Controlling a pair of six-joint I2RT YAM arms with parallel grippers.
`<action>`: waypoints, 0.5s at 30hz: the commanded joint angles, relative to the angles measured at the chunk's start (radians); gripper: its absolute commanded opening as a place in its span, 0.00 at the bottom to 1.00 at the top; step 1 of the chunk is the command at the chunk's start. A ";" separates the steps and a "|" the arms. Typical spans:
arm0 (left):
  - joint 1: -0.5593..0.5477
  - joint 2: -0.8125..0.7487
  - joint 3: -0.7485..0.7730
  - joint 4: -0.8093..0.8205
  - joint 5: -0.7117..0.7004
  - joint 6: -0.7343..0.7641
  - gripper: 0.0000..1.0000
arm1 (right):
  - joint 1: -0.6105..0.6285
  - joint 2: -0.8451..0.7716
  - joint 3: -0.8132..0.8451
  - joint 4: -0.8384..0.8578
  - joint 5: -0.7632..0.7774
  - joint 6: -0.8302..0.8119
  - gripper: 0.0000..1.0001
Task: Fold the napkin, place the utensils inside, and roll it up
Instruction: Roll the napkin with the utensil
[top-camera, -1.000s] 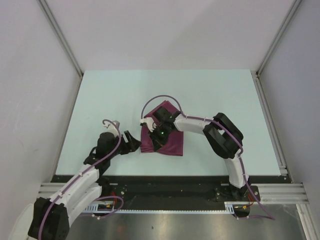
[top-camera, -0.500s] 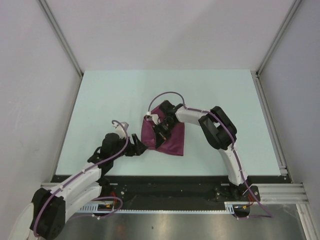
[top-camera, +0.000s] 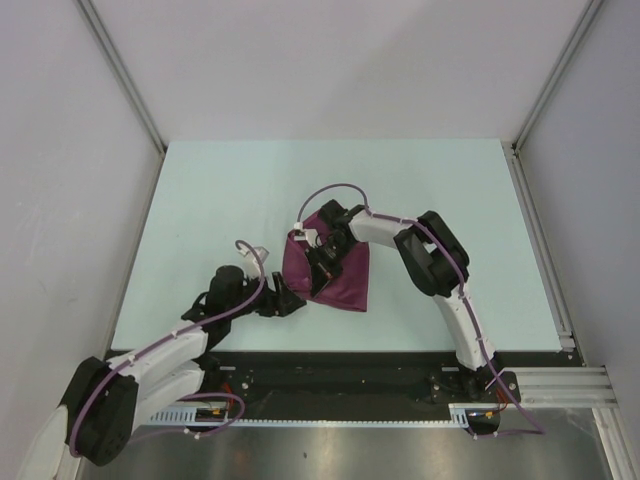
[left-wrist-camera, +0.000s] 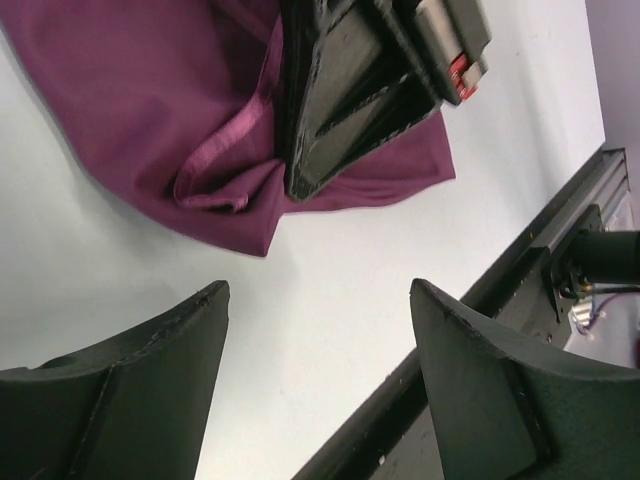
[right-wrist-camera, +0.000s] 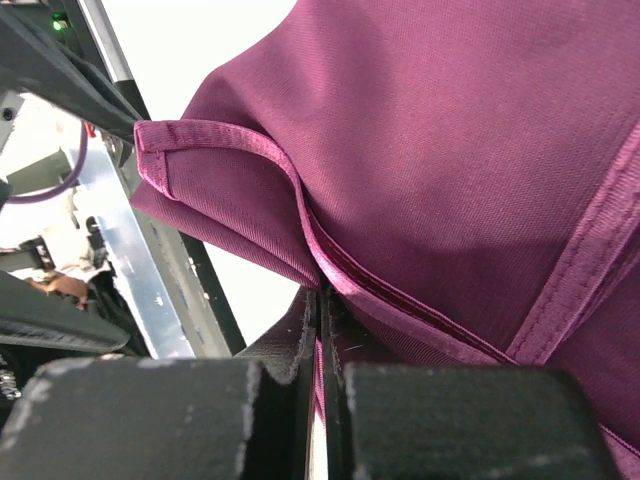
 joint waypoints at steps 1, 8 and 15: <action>-0.010 0.003 0.070 0.008 -0.054 0.039 0.77 | -0.019 0.056 0.042 -0.006 0.075 0.009 0.00; -0.010 0.083 0.082 0.077 -0.088 -0.012 0.75 | -0.022 0.072 0.057 -0.011 0.083 0.014 0.00; -0.010 0.106 0.081 0.148 -0.028 -0.054 0.74 | -0.026 0.081 0.071 -0.008 0.089 0.021 0.00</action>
